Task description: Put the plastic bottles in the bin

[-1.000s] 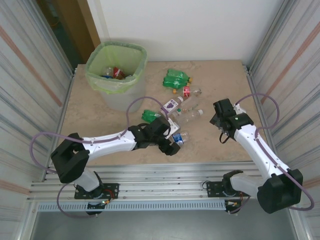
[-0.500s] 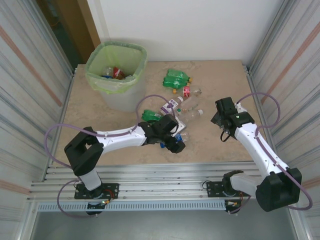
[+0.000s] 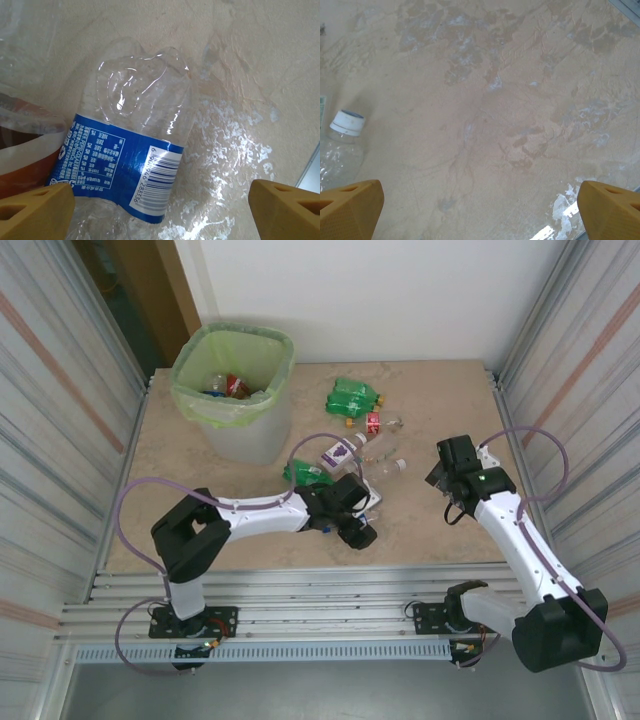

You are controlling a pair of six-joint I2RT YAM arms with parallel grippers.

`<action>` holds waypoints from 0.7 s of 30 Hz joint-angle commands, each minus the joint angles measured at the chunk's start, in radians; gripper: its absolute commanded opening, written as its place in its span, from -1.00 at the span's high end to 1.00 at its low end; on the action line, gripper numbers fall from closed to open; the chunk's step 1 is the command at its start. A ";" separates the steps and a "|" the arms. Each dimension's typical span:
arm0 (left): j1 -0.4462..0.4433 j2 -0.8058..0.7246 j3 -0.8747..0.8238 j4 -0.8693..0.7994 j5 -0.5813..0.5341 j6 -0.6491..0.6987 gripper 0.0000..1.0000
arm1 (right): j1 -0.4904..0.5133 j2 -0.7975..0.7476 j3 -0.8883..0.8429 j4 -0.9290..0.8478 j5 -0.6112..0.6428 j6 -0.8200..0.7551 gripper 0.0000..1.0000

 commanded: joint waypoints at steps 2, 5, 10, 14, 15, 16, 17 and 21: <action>-0.015 0.033 0.043 -0.038 -0.043 0.038 -0.81 | -0.009 -0.028 -0.018 -0.026 0.001 -0.018 -0.95; -0.022 0.045 0.059 -0.046 -0.063 0.053 -0.81 | -0.010 -0.032 -0.029 -0.019 -0.004 -0.015 -0.95; -0.046 0.038 0.078 -0.063 -0.121 0.084 -0.80 | -0.013 -0.031 -0.032 -0.017 -0.010 -0.013 -0.95; -0.071 0.014 0.092 -0.080 -0.181 0.109 -0.79 | -0.014 -0.029 -0.032 -0.016 -0.012 -0.015 -0.95; -0.075 0.010 0.093 -0.082 -0.189 0.112 -0.79 | -0.015 -0.029 -0.033 -0.014 -0.012 -0.014 -0.95; -0.075 0.008 0.097 -0.082 -0.191 0.111 -0.78 | -0.014 -0.029 -0.034 -0.013 -0.013 -0.015 -0.95; -0.075 0.009 0.099 -0.081 -0.192 0.111 -0.78 | -0.014 -0.028 -0.034 -0.011 -0.015 -0.015 -0.95; -0.075 0.039 0.130 -0.095 -0.209 0.127 -0.78 | -0.014 -0.023 -0.032 -0.006 -0.020 -0.015 -0.95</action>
